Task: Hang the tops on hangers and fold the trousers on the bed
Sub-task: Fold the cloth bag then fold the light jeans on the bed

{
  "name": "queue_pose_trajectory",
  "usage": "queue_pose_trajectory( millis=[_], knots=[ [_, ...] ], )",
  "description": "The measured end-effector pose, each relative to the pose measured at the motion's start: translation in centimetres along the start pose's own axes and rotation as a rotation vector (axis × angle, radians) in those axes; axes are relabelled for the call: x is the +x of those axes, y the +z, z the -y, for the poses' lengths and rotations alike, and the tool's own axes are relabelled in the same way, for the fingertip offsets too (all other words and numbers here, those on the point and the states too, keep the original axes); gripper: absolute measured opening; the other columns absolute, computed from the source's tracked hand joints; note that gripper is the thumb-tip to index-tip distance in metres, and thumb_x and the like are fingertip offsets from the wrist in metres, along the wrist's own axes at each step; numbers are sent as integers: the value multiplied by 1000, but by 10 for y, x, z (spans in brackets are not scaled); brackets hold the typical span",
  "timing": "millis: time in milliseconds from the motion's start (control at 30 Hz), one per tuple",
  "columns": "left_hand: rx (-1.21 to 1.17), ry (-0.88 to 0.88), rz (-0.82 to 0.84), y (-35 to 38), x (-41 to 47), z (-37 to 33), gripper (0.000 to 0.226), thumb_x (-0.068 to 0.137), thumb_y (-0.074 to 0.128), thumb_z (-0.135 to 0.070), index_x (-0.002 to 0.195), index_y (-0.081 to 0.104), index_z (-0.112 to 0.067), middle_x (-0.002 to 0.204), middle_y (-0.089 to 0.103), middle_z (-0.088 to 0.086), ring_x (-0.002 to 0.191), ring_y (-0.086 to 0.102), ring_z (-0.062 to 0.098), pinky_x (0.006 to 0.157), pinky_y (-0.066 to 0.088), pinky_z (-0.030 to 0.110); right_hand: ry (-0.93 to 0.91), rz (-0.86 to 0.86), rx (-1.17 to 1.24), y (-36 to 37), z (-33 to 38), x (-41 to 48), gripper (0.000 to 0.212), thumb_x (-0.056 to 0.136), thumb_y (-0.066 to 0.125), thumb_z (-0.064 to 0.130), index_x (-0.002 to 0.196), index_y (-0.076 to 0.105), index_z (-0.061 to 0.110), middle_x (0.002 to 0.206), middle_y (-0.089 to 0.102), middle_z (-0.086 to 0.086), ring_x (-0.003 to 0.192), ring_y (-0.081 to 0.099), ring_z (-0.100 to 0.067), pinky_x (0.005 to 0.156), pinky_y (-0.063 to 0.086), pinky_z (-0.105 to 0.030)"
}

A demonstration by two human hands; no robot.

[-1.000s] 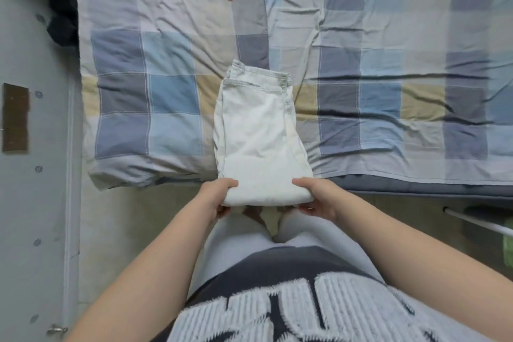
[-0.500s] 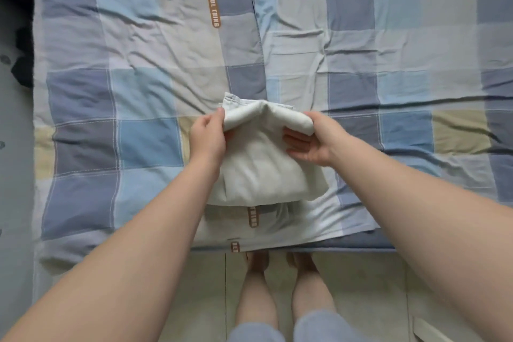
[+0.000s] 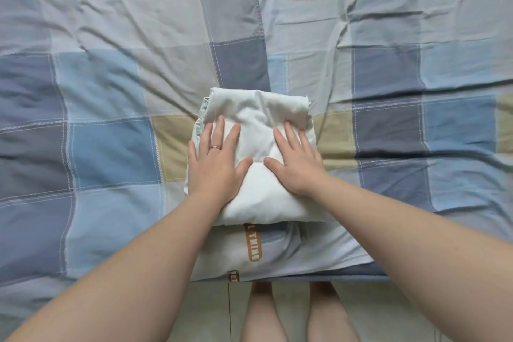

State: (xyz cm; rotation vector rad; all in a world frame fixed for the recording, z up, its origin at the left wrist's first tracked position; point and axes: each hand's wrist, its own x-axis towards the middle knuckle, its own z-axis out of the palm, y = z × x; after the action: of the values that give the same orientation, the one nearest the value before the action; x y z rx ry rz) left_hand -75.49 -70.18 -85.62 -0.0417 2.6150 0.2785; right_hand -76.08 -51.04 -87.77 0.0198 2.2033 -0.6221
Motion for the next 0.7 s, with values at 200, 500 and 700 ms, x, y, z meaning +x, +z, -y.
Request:
queue_pose_trajectory(
  millis=[200,500,700],
  knots=[
    [-404,-665,7,-12,-14,-17,133,62,77,-73,157,-7,-34,163,24,13,144,32,37,114,29,52,99,-94,292,-6,-26,-27,91,92,55,60,159,0,35,168,-9,8,154,3,-18,124,13,-44],
    [-810,-687,271,-45,-7,-2,110,46,94,-57,137,48,-17,131,62,-1,112,62,27,100,50,44,228,75,586,-19,-29,-54,84,94,62,47,161,17,24,166,21,5,151,23,-17,121,19,-34],
    [-1130,-641,323,-64,-48,-28,66,70,92,-27,126,58,-16,121,68,1,103,65,25,98,52,39,313,20,690,-32,-26,-109,71,96,59,49,156,33,23,153,42,8,141,41,-17,111,31,-32]
  ],
)
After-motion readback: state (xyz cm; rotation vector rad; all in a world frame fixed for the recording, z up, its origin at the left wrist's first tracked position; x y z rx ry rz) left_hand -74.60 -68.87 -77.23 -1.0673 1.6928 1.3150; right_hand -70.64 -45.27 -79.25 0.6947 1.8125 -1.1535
